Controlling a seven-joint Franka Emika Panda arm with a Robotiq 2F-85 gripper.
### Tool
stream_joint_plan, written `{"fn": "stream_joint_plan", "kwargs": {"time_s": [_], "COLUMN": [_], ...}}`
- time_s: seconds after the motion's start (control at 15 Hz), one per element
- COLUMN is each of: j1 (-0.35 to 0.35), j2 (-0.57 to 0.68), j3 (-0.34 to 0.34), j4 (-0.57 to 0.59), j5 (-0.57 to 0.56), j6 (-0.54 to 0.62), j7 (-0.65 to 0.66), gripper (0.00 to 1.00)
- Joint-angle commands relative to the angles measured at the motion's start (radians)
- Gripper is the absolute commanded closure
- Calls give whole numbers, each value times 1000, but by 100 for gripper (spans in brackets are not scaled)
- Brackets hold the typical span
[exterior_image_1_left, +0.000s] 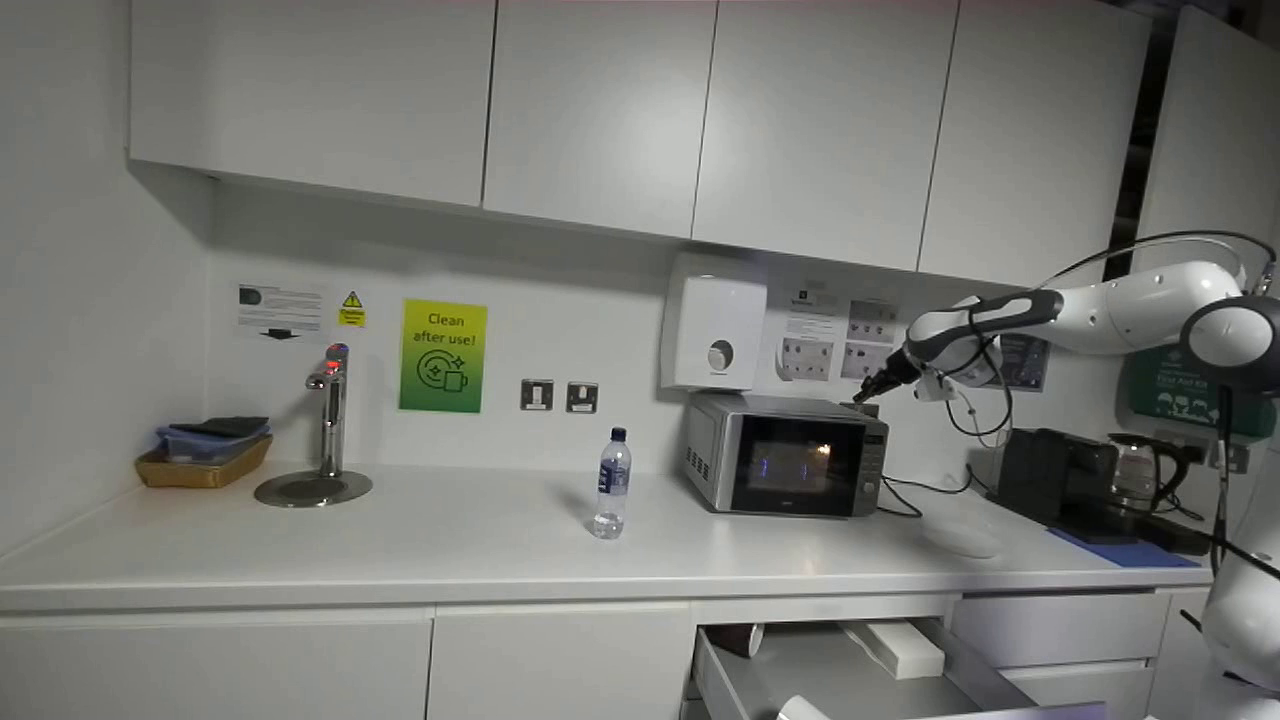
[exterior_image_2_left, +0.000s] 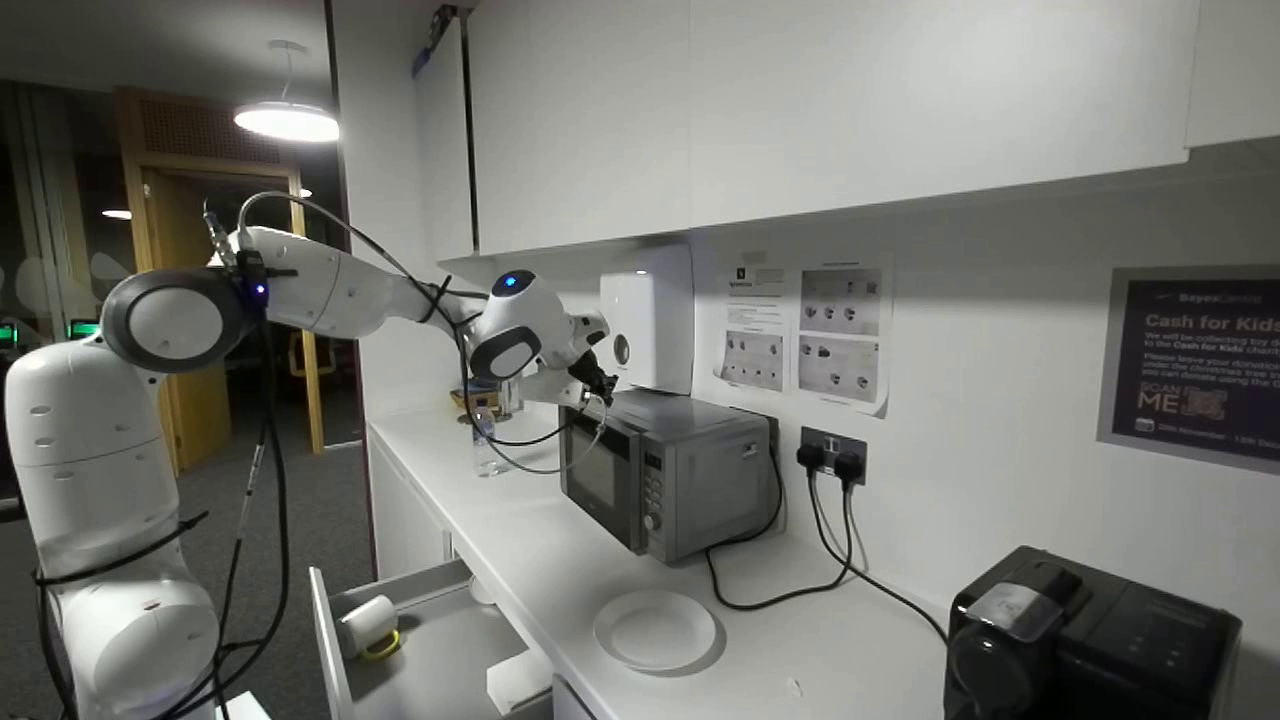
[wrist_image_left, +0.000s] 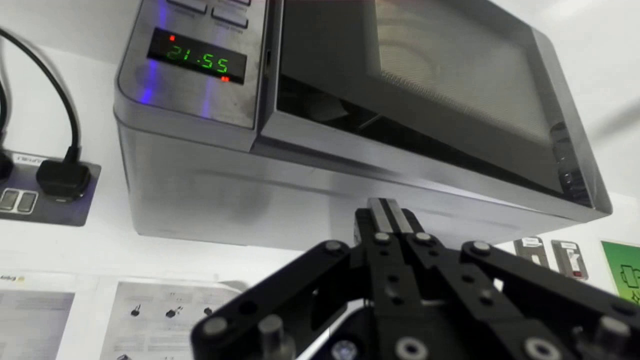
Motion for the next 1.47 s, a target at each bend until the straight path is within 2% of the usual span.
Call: {"fn": "stream_joint_plan", "kwargs": {"time_s": [0.0, 1.4], "j1": [1, 1], "j2": [4, 11], "j3": [0, 0], "j4": [1, 4], "j5": [5, 9], "j6": [29, 51], "j7": [-5, -6], "gripper": [99, 100]}}
